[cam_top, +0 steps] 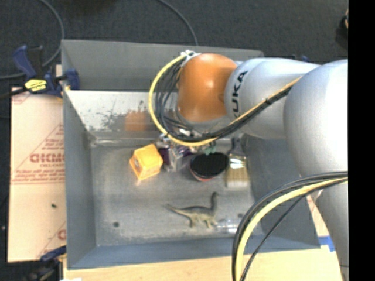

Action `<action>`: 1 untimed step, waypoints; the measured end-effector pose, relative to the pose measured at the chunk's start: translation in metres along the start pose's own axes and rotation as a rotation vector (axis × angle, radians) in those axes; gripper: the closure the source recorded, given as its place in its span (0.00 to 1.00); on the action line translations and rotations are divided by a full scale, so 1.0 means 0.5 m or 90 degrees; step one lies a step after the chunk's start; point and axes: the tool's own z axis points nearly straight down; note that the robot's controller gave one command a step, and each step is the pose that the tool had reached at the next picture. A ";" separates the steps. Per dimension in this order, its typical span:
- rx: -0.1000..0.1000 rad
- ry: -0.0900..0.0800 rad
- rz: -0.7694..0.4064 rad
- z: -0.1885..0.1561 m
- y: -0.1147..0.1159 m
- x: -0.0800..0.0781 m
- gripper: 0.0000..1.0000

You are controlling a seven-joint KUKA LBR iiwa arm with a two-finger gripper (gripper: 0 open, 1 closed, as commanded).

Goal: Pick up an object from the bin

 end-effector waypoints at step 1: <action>0.000 0.002 0.001 -0.032 0.000 0.001 1.00</action>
Offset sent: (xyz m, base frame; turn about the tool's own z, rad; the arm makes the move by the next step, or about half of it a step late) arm 0.0001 -0.0001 0.0139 0.0000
